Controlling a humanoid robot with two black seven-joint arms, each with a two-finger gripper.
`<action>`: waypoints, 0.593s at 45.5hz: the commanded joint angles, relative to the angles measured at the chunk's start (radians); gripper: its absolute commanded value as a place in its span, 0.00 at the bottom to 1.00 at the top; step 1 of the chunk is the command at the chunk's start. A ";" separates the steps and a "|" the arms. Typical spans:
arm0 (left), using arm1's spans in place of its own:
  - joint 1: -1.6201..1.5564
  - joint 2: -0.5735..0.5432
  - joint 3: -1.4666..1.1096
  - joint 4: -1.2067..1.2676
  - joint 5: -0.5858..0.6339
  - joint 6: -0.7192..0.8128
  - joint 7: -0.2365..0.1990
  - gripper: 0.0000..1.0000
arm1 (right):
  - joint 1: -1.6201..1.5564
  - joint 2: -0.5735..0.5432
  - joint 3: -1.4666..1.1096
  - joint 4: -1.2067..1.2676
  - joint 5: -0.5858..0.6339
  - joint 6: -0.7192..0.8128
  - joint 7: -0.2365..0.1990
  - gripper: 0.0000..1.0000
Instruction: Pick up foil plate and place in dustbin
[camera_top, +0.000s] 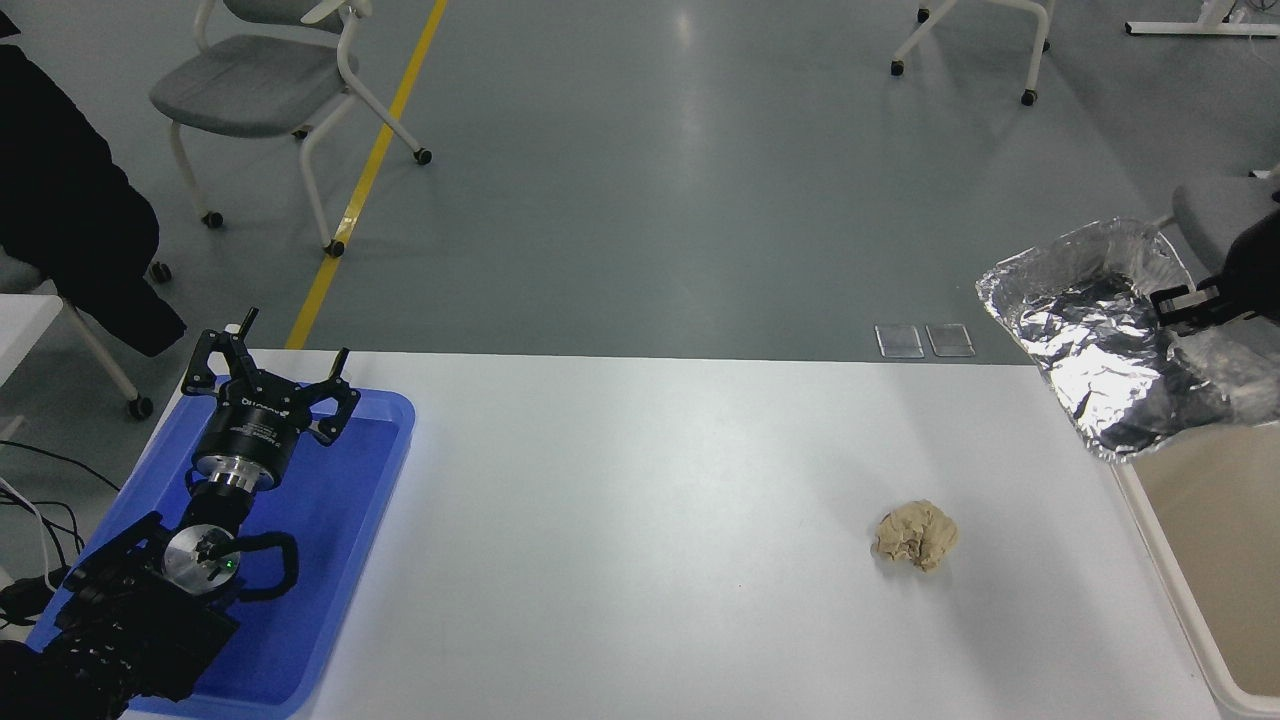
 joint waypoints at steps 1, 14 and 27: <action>0.000 0.002 0.000 -0.002 0.000 0.000 0.000 1.00 | 0.127 0.044 -0.113 0.047 0.065 0.023 -0.001 0.00; 0.000 0.002 0.000 0.001 0.000 0.000 0.000 1.00 | 0.118 0.010 -0.167 0.035 0.040 0.013 -0.001 0.00; 0.000 0.002 0.000 0.001 0.000 0.000 0.000 1.00 | -0.032 -0.154 -0.139 -0.098 -0.150 -0.073 0.008 0.00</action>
